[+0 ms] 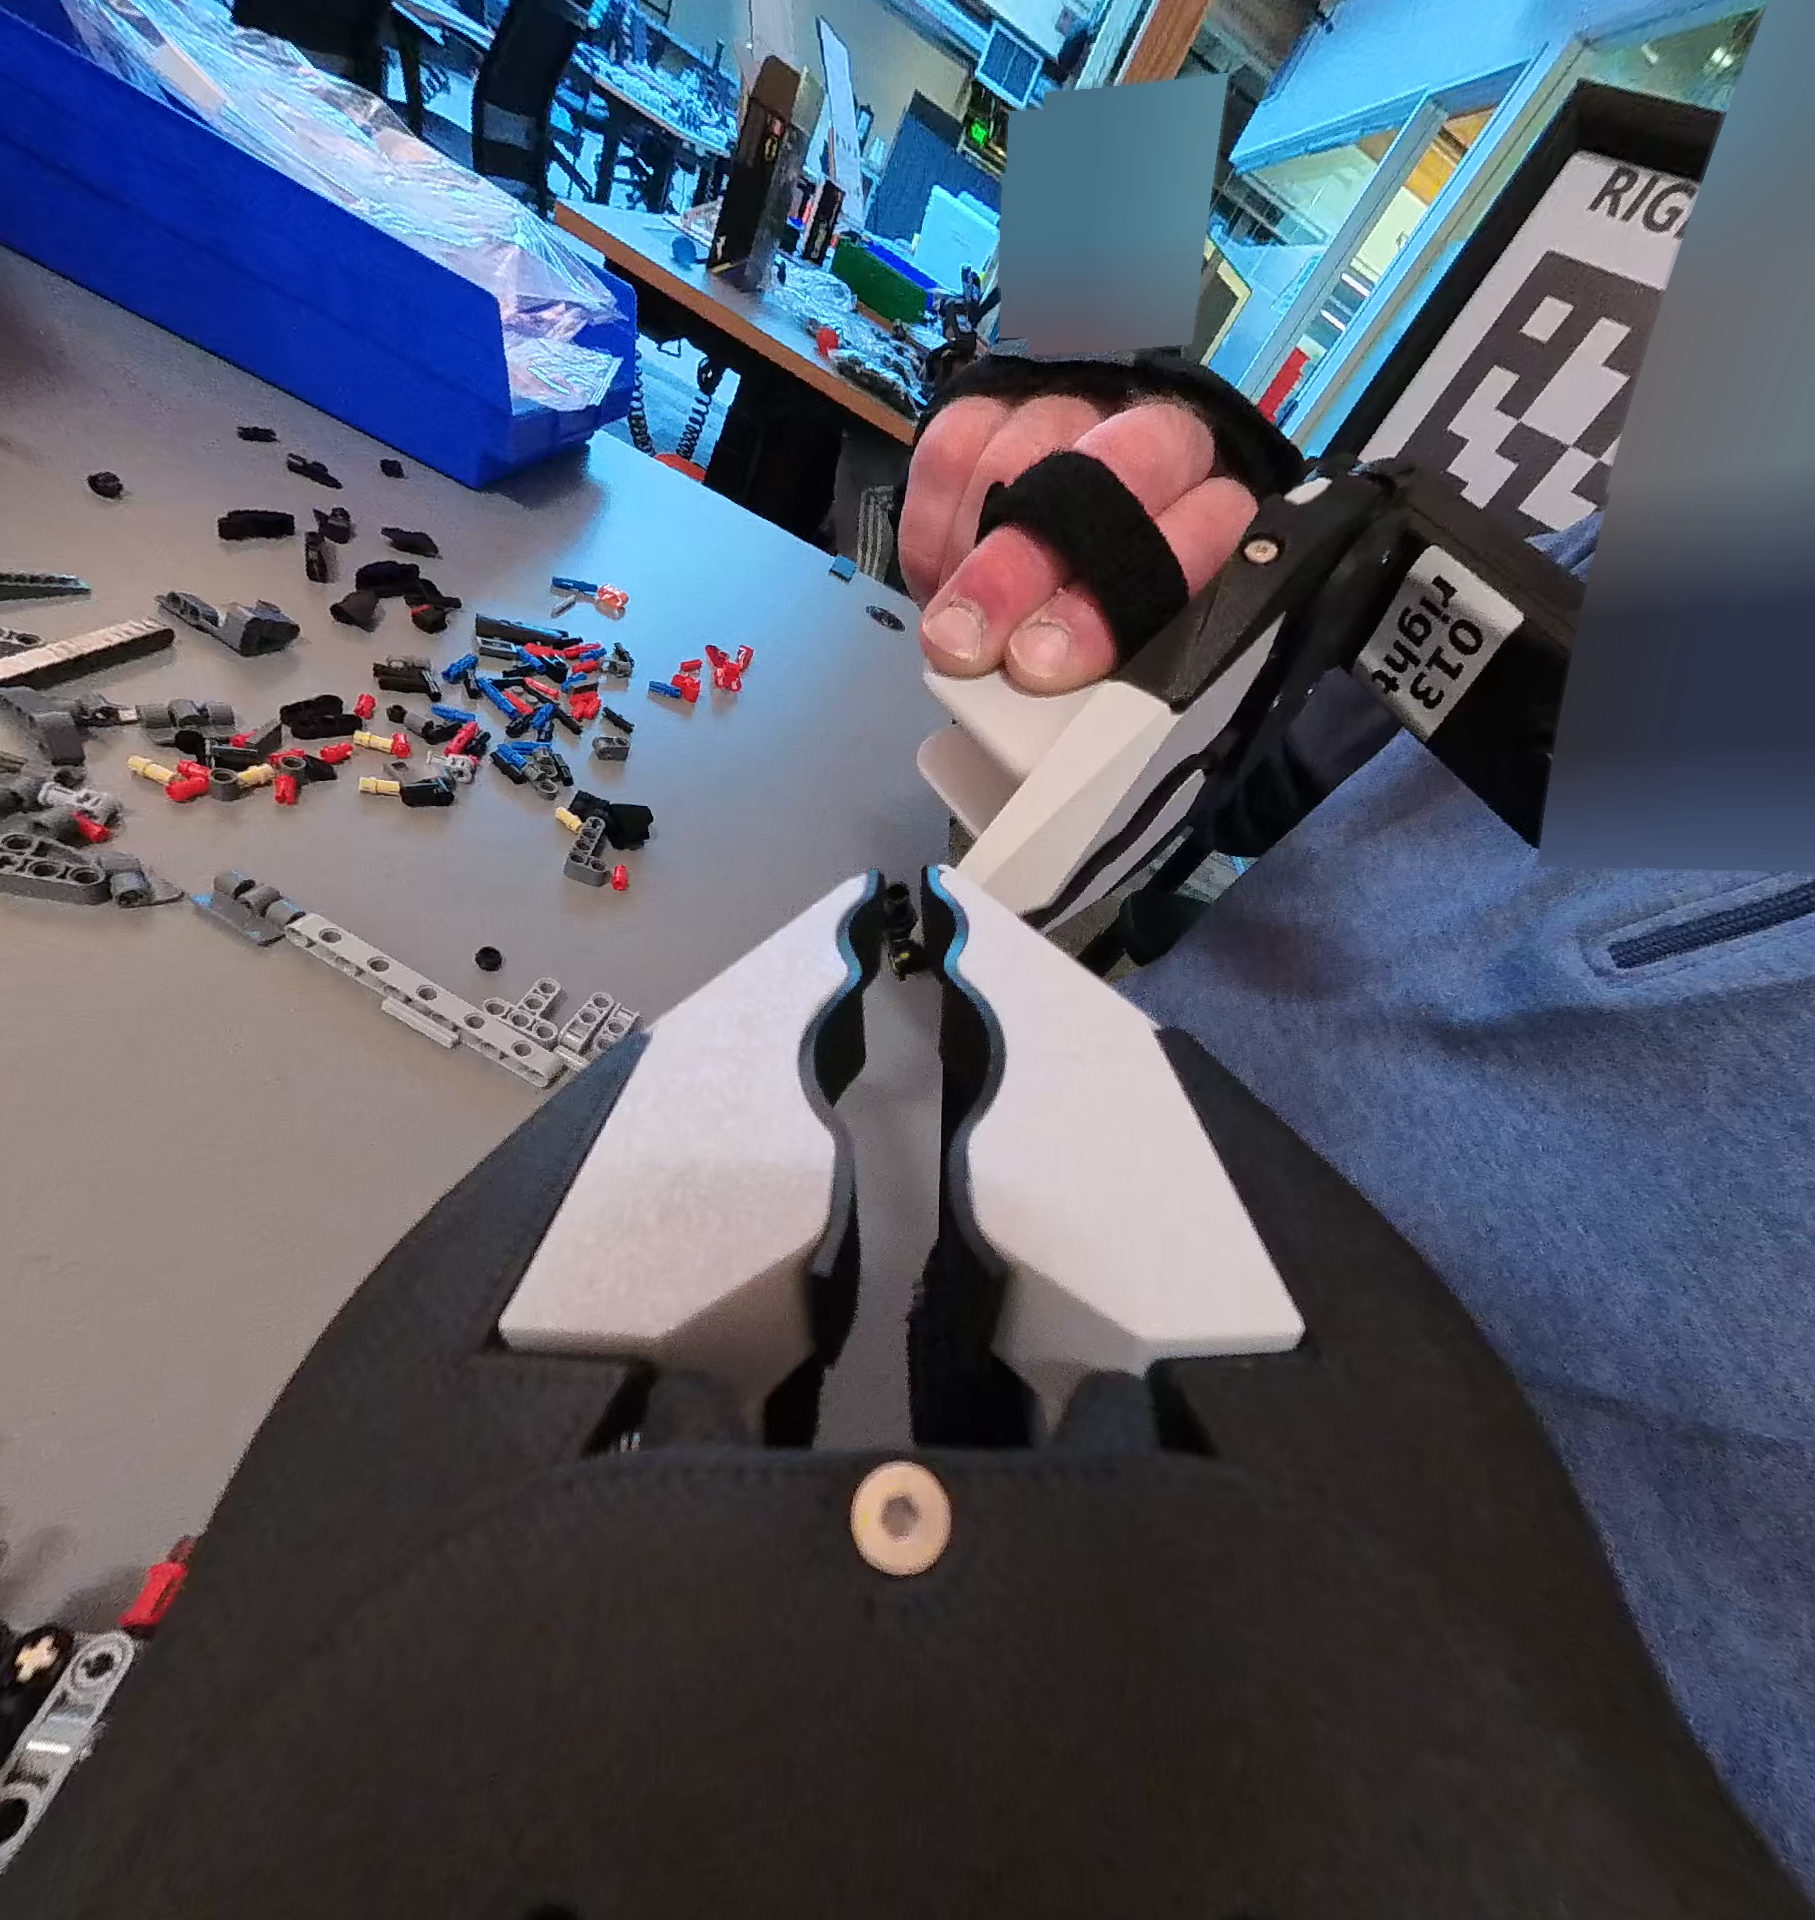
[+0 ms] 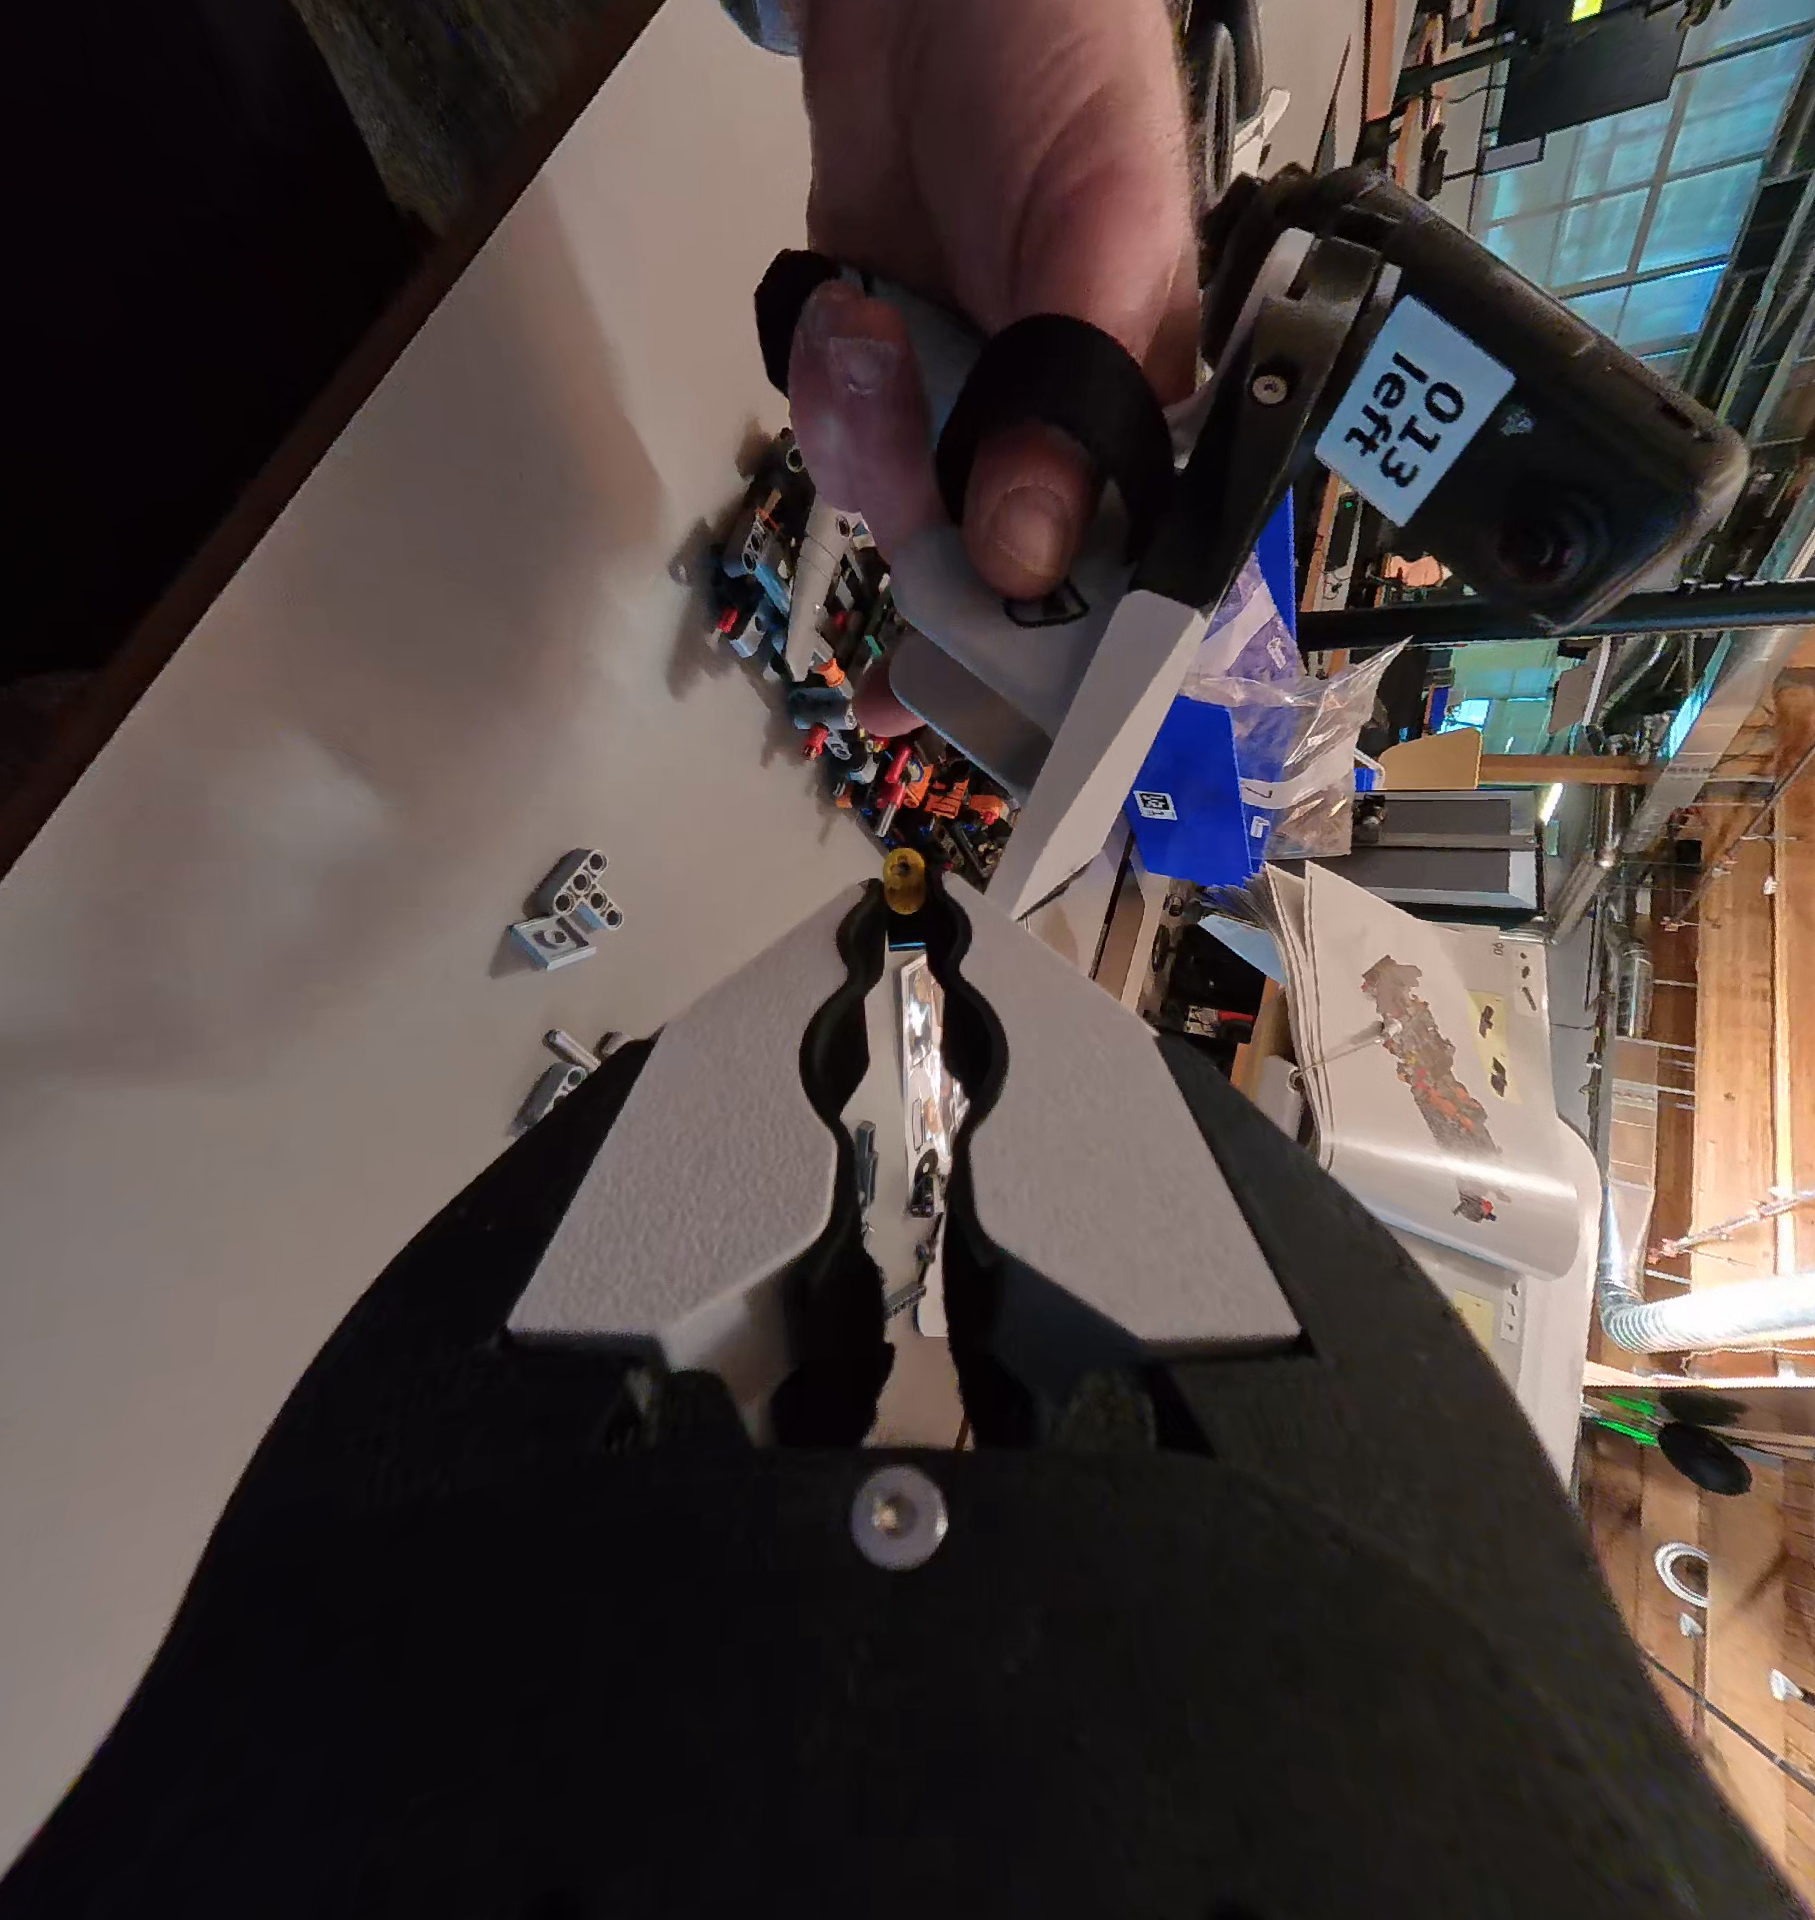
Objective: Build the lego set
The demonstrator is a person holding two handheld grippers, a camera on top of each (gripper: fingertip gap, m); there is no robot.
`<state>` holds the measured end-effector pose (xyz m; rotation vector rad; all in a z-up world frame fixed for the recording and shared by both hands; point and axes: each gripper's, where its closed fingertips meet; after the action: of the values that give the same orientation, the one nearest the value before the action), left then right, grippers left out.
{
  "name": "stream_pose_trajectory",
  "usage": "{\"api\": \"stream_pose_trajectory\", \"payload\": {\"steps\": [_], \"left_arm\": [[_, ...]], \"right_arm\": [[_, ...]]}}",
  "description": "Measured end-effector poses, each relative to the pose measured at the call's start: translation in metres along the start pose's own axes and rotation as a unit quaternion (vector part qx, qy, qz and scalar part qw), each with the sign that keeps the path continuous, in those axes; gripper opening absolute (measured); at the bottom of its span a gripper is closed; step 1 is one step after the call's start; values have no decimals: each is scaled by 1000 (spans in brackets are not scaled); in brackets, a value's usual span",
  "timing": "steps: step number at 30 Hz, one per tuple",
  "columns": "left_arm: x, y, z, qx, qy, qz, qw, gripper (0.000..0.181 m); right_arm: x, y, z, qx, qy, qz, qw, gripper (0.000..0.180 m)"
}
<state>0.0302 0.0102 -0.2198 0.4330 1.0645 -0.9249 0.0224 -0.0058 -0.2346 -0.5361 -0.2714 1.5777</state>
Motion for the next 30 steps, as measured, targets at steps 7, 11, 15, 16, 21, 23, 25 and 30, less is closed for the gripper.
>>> {"api": "stream_pose_trajectory", "payload": {"steps": [7,11,15,16,21,23,25,30], "left_arm": [[5,3,-2,-2,-4,-14,1000,2],[7,4,-4,-10,11,-24,1000,2],[7,5,-6,-22,29,-25,999,2],[7,5,-7,-24,30,-26,999,2],[5,6,-9,-35,37,-22,998,1],[3,5,-12,-42,40,-17,998,1],[4,5,-14,-49,41,-20,998,1],[3,5,-19,-62,44,-15,997,2]], "right_arm": [[1,1,-4,-7,-25,-11,1000,4],[3,3,-7,-9,-31,-18,999,4],[5,2,-6,-8,-26,-18,999,4],[5,3,-6,-9,-25,-18,999,4],[8,3,-5,-6,-19,-17,1000,4],[11,3,-3,-2,-19,-21,1000,4],[13,4,-5,-7,-17,-25,1000,5],[17,7,-11,-26,-11,-35,999,21]]}}
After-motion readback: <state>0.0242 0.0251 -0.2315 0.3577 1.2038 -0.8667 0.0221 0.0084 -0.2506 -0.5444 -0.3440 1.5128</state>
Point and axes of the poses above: each gripper's, where its closed fingertips meet, y out along the fingers, x out of its underside, z = x × y across the jaws, and after that the axes turned 2 degrees about z, right-handed
